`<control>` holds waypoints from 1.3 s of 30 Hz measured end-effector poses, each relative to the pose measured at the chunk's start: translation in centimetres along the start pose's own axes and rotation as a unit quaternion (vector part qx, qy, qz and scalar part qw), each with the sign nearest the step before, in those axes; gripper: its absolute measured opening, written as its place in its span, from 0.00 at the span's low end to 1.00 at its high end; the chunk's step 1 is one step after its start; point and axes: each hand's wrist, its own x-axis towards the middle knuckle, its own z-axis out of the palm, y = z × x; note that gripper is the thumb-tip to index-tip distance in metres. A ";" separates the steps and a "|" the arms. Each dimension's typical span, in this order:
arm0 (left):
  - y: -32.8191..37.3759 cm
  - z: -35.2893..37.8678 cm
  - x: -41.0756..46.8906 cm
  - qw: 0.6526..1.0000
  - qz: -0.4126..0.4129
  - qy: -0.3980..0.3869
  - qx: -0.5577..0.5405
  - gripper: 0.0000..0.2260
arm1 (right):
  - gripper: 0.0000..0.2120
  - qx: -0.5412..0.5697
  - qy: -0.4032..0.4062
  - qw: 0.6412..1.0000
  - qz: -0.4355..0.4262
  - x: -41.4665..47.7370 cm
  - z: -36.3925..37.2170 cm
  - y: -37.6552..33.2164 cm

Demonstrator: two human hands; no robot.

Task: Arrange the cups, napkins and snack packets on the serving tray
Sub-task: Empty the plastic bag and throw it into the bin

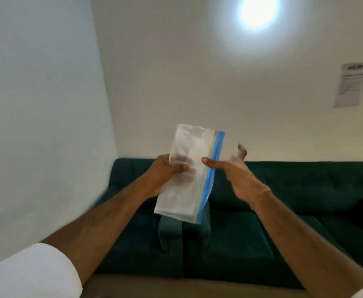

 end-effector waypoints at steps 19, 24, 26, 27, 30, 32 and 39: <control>-8.8 -30.9 -10.6 0.992 -0.090 0.061 -0.071 0.13 | 0.16 0.123 -0.317 0.937 0.085 4.4 31.4 12.5; -13.2 -43.6 -14.0 0.990 -0.135 0.032 -0.005 0.09 | 0.11 -0.014 -0.334 0.941 0.054 4.5 44.3 16.1; -15.7 -49.0 -15.0 0.983 -0.165 -0.014 0.073 0.12 | 0.11 -0.097 -0.364 0.926 0.037 4.6 49.3 17.2; -16.8 -50.9 -15.3 0.976 -0.189 -0.031 0.106 0.15 | 0.11 -0.145 -0.386 0.911 0.029 4.6 51.1 17.6; -21.7 -56.7 -16.0 0.947 -0.241 -0.093 0.189 0.21 | 0.11 -0.316 -0.441 0.840 -0.026 5.3 57.2 21.4; -25.5 -59.4 -16.5 0.925 -0.263 -0.126 0.243 0.24 | 0.12 -0.404 -0.481 0.774 -0.078 5.6 60.5 24.8; -43.8 -64.1 -21.3 0.828 -0.341 -0.210 0.392 0.25 | 0.30 -0.498 -0.599 0.624 -0.058 4.1 67.2 43.2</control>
